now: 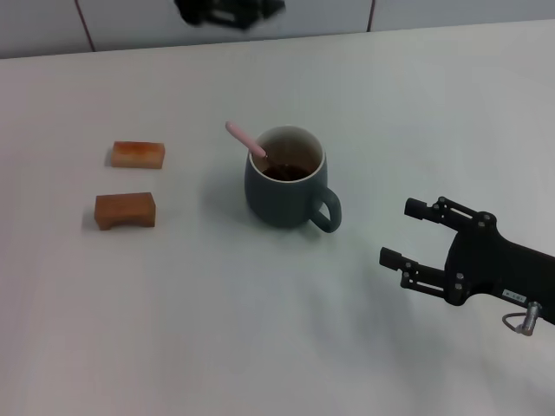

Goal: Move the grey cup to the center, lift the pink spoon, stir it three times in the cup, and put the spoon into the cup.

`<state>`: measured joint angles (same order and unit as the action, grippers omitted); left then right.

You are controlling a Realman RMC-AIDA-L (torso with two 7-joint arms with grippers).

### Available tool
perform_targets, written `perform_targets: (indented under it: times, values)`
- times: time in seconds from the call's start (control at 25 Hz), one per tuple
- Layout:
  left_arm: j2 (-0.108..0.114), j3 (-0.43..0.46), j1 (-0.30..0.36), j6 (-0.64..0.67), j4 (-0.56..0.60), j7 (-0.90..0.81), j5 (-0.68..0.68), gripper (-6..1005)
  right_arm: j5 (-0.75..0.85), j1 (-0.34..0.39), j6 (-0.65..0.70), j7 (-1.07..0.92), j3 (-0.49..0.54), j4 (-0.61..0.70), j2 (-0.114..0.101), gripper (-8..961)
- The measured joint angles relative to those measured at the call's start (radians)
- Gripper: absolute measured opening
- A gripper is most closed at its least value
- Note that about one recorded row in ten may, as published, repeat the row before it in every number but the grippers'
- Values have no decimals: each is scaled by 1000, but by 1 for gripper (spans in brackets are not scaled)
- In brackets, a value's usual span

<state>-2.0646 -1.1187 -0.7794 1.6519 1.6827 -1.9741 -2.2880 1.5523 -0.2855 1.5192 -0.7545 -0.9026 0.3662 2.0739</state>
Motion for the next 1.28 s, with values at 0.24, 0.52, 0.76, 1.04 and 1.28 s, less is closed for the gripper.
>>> perform_targets:
  times: [0.24, 0.52, 0.76, 1.04, 1.28]
  values:
    - [8, 228, 150, 7, -9, 141, 227, 615, -1, 2, 4, 0, 1, 4, 0, 786]
    - [43, 363, 329, 20, -265, 324, 468, 807, -4, 3, 13, -12, 2, 7, -5, 786]
    - [12, 346, 374, 29, -393, 463, 424, 808, -2, 4, 23, -15, 2, 10, -6, 786]
    - [8, 347, 408, 30, -648, 656, 402, 808, -1, 12, 43, -18, 2, 10, -17, 787]
    - [18, 412, 438, 14, -810, 781, 400, 808, 0, 33, 71, -55, 2, 58, -20, 787]
